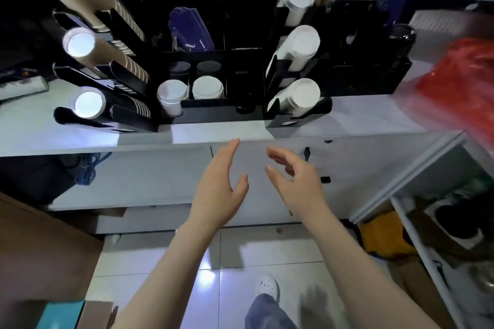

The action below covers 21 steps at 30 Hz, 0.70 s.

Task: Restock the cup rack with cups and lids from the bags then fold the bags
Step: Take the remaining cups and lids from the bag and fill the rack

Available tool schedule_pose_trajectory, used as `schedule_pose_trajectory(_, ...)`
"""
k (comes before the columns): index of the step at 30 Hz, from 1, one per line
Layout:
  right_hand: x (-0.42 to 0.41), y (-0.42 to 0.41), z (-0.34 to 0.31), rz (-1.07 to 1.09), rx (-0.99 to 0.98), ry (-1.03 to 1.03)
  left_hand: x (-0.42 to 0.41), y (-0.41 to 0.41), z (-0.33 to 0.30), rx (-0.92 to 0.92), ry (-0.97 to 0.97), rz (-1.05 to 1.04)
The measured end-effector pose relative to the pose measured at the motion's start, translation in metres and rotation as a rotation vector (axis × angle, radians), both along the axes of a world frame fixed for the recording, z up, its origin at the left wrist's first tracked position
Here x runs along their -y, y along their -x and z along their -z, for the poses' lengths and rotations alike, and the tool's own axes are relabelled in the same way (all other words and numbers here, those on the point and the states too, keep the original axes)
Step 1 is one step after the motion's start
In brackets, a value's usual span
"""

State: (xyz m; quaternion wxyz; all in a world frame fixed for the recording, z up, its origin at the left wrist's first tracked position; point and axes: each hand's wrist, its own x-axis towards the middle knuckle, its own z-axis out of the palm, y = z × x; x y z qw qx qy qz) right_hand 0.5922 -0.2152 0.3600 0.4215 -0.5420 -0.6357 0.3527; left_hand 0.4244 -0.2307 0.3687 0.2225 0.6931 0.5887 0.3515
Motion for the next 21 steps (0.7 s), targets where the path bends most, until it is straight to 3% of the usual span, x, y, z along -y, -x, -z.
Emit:
schedule_pose_trajectory(10, 0.019, -0.086, -0.040, 0.089, -0.160, -0.069, 0.010, -0.069, -0.035, 0.102, -0.040, 0.077)
schedule_pose_trajectory(14, 0.006, -0.151, -0.056, 0.146, -0.207, -0.119, -0.012, -0.131, -0.049, 0.212, -0.033, 0.151)
schedule_pose_trajectory(21, -0.033, -0.297, -0.071, 0.221, -0.127, -0.167, -0.070, -0.271, -0.058, 0.292, -0.033, 0.184)
